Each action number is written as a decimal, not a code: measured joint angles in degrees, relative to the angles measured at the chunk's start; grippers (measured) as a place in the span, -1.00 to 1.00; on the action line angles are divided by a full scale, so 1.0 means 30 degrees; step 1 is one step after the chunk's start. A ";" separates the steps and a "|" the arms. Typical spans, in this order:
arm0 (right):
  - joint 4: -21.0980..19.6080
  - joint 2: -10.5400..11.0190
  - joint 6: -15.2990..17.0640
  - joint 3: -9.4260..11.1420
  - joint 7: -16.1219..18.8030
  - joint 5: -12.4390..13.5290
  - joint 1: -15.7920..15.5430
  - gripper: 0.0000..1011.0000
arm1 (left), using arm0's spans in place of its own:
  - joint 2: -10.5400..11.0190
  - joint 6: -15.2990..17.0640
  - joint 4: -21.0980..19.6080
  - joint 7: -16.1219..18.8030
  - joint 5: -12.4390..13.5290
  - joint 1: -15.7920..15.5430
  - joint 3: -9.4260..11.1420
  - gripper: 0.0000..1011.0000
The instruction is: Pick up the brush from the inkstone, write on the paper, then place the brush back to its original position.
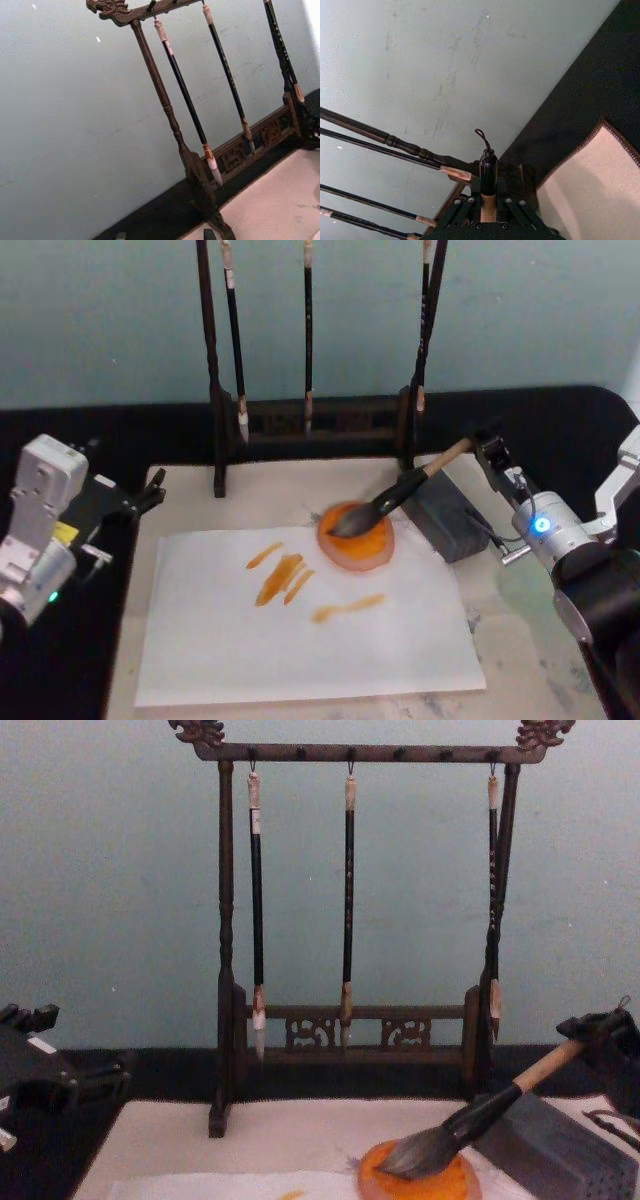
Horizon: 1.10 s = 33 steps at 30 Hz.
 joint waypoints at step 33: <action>-0.0136 0.0257 -0.0104 -0.0445 -0.0389 0.0729 -0.0056 -0.65 | 0.0000 0.0000 0.0000 0.0000 0.0000 0.0001 0.0000 0.98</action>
